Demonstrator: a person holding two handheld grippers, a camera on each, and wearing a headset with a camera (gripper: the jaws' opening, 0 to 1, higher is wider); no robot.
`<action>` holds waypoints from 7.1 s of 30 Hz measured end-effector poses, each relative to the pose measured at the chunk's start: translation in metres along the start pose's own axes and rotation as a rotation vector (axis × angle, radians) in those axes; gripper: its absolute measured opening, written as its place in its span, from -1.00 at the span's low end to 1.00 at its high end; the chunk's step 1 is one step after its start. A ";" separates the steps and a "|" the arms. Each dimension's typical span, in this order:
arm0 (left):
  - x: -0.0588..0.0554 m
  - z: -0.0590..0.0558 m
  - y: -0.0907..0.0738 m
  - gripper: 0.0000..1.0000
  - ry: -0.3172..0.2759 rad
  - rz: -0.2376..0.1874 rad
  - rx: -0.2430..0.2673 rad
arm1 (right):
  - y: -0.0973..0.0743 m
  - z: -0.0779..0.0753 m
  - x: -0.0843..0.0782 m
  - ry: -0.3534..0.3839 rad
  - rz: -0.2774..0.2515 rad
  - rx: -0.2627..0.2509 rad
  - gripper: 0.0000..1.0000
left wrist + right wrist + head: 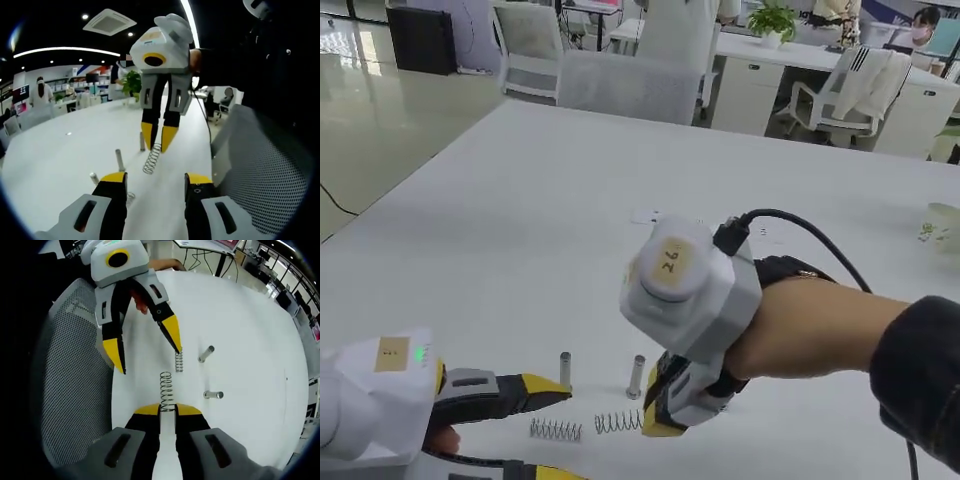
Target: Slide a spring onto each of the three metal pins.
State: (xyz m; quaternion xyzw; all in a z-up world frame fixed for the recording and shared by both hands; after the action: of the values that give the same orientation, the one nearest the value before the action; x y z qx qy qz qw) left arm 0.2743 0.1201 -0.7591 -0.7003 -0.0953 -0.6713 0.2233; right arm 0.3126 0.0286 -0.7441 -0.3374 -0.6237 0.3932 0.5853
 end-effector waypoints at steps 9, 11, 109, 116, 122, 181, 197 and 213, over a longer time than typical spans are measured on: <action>0.002 -0.003 0.002 -0.46 0.037 -0.009 -0.022 | -0.001 0.008 0.013 -0.022 -0.008 0.012 -0.85; 0.002 -0.004 0.002 -0.53 0.043 -0.011 -0.028 | -0.001 0.009 0.014 -0.026 -0.004 0.014 -0.85; -0.006 0.007 -0.009 -0.22 -0.067 -0.055 0.072 | -0.012 0.005 0.031 -0.060 -0.059 0.001 -0.84; -0.007 0.006 -0.012 -0.28 -0.086 -0.072 0.087 | -0.018 -0.004 0.024 -0.040 -0.055 -0.021 -0.84; -0.006 0.007 -0.016 -0.24 -0.082 -0.081 0.104 | -0.026 -0.016 0.019 -0.016 -0.062 -0.050 -0.84; -0.018 0.005 -0.019 -0.06 -0.116 -0.064 0.143 | 0.007 -0.079 0.002 0.042 0.042 -0.109 -0.84; -0.020 0.004 -0.019 -0.08 -0.117 -0.063 0.137 | 0.034 -0.080 -0.013 0.085 0.085 -0.079 -0.83; -0.020 0.004 -0.019 -0.09 -0.117 -0.057 0.137 | 0.050 -0.079 -0.025 0.072 0.129 -0.085 -0.83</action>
State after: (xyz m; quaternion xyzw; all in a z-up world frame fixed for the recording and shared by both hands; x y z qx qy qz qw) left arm 0.2677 0.1421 -0.7755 -0.7185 -0.1740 -0.6271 0.2456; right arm 0.3909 0.0372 -0.7994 -0.4154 -0.5952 0.3911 0.5658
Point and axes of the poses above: the centre of the closed fingertips' face, and the gripper's own axes: y roughly forward along the fingers, z roughly to its left, x roughly out of its top, the point moved 5 cm from there along -y, roughly backward along the fingers, and after that the axes turned 8 degrees about -z, right-handed, at the moved point
